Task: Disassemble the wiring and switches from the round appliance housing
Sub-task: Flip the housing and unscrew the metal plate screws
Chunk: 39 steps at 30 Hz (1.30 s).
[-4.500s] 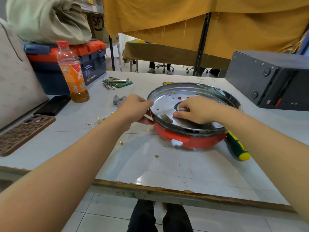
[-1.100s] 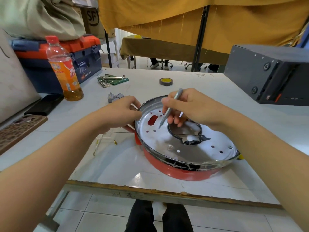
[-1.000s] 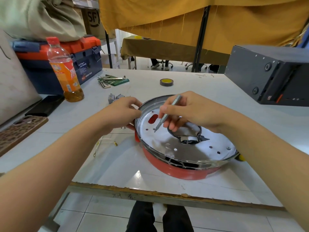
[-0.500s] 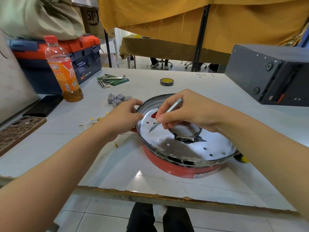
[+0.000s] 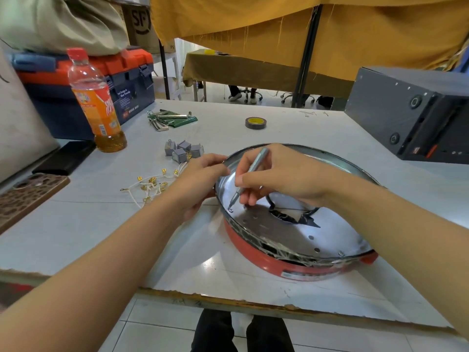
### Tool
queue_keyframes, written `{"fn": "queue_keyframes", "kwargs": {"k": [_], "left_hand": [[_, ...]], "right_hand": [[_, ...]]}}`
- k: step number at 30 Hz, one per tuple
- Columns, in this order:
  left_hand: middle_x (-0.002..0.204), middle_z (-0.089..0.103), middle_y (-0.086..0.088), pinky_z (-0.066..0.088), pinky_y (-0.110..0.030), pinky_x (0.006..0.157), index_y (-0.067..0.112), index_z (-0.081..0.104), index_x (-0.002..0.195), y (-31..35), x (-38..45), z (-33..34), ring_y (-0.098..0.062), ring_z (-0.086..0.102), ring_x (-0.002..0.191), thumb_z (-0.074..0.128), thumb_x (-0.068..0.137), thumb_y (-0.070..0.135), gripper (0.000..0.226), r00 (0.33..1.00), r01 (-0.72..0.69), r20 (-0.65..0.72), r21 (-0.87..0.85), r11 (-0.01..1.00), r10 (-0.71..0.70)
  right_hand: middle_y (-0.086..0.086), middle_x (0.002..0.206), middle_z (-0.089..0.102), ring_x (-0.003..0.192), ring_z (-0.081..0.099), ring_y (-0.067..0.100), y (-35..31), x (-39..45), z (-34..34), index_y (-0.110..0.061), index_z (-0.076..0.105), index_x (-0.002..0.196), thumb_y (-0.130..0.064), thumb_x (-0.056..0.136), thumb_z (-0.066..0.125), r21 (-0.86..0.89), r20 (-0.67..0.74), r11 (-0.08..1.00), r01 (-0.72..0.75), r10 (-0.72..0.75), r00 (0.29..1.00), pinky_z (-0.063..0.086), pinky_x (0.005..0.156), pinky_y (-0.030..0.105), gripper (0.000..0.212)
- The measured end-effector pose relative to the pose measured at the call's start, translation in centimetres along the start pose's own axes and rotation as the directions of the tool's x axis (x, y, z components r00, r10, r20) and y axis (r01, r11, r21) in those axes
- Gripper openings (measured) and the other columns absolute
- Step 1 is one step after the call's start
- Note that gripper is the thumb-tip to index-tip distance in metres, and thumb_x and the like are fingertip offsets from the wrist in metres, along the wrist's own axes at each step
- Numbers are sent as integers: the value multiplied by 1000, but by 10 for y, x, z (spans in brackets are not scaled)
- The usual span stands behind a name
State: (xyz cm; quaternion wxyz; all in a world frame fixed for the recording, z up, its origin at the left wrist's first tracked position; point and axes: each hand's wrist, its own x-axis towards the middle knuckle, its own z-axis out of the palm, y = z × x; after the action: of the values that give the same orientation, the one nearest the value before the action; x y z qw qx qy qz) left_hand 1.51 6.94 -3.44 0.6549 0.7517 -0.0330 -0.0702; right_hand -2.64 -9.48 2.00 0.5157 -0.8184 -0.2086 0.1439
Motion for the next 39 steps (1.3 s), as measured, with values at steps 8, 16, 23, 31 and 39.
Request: {"fn": "queue_keyframes", "kwargs": {"k": [8,16,23,31,39], "left_hand": [[93,60,-16,46,-39,72,13,63,110,-10,-2,11,-27,57,81,51,84,7,30,999,-36,-48,-223,974,26],[92,60,-17,46,-41,74,15,64,109,-13,1,11,-27,57,81,52,82,9,30,998,-54,-51,-229,972,44],[94,60,-23,45,-43,76,8,63,110,-13,0,12,-28,57,82,48,81,6,33,996,-80,-41,-231,970,73],[85,60,-19,44,-39,74,-3,61,107,-14,-1,12,-26,57,80,46,86,3,27,989,-145,-44,-242,959,139],[87,61,-18,42,-34,66,1,63,107,-12,-3,14,-25,56,76,45,84,1,29,991,-131,-52,-266,955,121]], "right_hand": [[12,62,65,58,62,17,6,3,-1,-1,60,80,0,90,58,-13,-18,1000,1,-1,1000,54,61,22,10],[13,60,65,53,61,13,5,4,1,0,60,79,1,90,59,-72,-24,997,23,-24,999,50,55,18,11],[5,51,61,44,49,12,-6,7,3,-3,61,75,-14,88,66,-262,-45,965,5,-18,999,43,47,19,18],[14,56,64,44,60,20,-8,12,18,4,61,93,-8,91,62,-124,-68,992,-15,6,998,50,41,23,13],[9,58,62,48,59,16,-3,7,10,0,59,85,-8,95,54,-136,3,991,21,-21,1000,52,48,23,14]]}}
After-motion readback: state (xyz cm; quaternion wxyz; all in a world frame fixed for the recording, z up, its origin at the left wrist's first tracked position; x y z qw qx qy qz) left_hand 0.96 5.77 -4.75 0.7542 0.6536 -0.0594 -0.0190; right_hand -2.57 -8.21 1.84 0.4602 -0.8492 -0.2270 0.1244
